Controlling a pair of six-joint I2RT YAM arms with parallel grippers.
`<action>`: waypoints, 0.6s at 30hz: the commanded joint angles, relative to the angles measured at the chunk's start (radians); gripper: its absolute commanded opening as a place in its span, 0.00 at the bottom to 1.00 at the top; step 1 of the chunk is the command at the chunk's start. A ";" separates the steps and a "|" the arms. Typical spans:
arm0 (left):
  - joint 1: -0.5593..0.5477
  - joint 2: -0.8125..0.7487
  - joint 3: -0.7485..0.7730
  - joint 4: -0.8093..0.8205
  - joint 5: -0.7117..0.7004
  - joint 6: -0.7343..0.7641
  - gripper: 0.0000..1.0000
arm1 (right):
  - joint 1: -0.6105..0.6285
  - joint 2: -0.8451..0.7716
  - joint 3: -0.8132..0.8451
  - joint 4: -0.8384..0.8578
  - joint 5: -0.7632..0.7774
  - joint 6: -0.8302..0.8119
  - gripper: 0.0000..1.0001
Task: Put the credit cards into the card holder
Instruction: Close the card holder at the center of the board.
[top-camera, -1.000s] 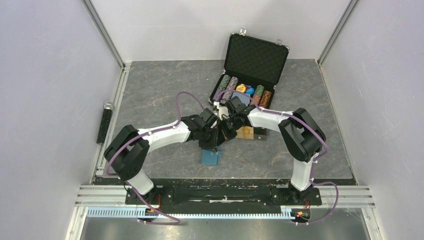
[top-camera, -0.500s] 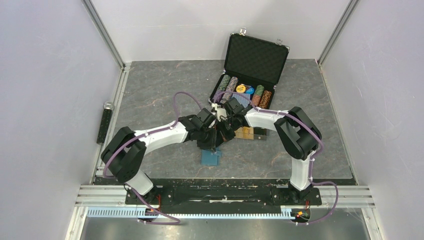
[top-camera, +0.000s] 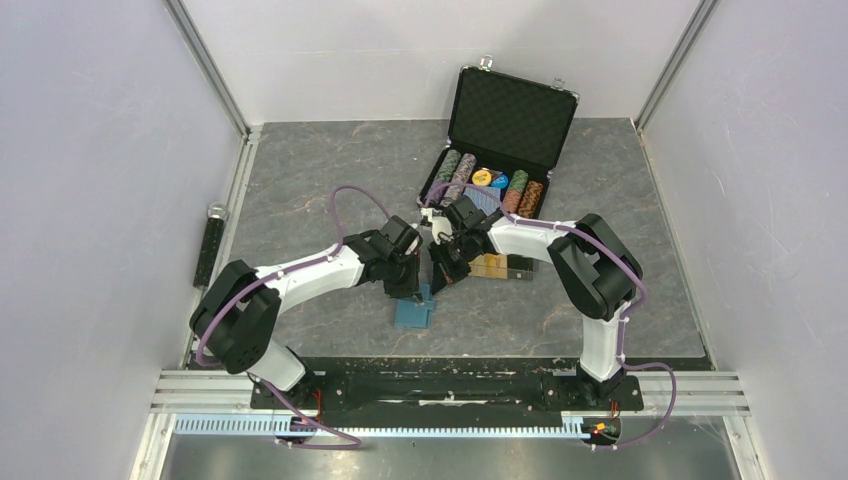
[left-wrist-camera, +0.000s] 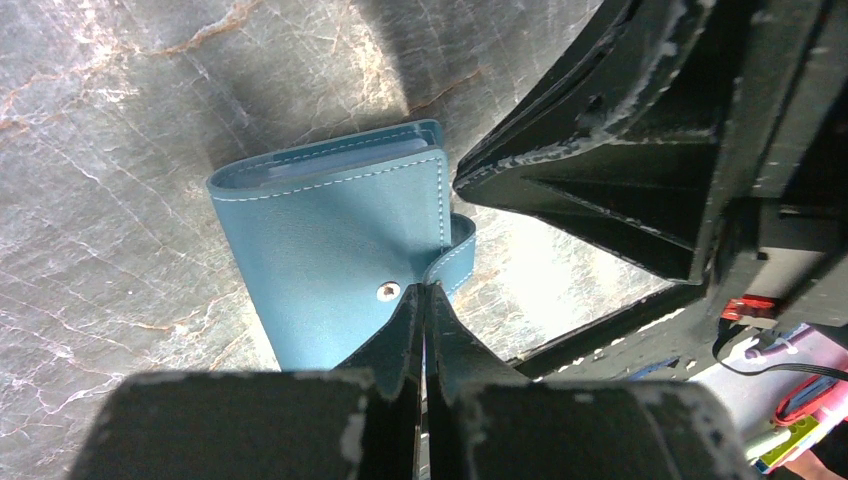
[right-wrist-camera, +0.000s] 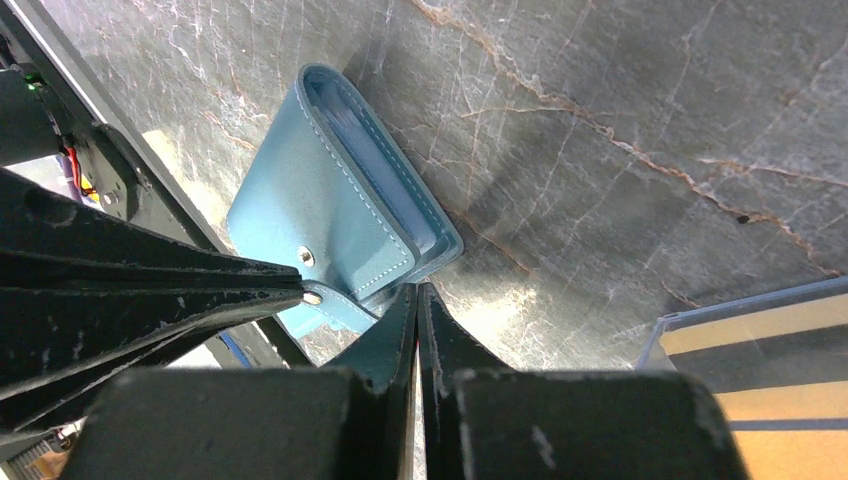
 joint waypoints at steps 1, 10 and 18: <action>0.002 -0.023 -0.012 0.006 0.000 -0.025 0.02 | -0.001 0.015 0.032 -0.018 0.041 -0.020 0.00; 0.001 0.003 -0.026 0.026 0.046 -0.016 0.02 | -0.002 -0.055 0.065 0.059 -0.018 0.010 0.00; 0.001 0.015 -0.043 0.047 0.053 -0.024 0.02 | -0.001 -0.032 0.070 0.108 -0.067 0.053 0.00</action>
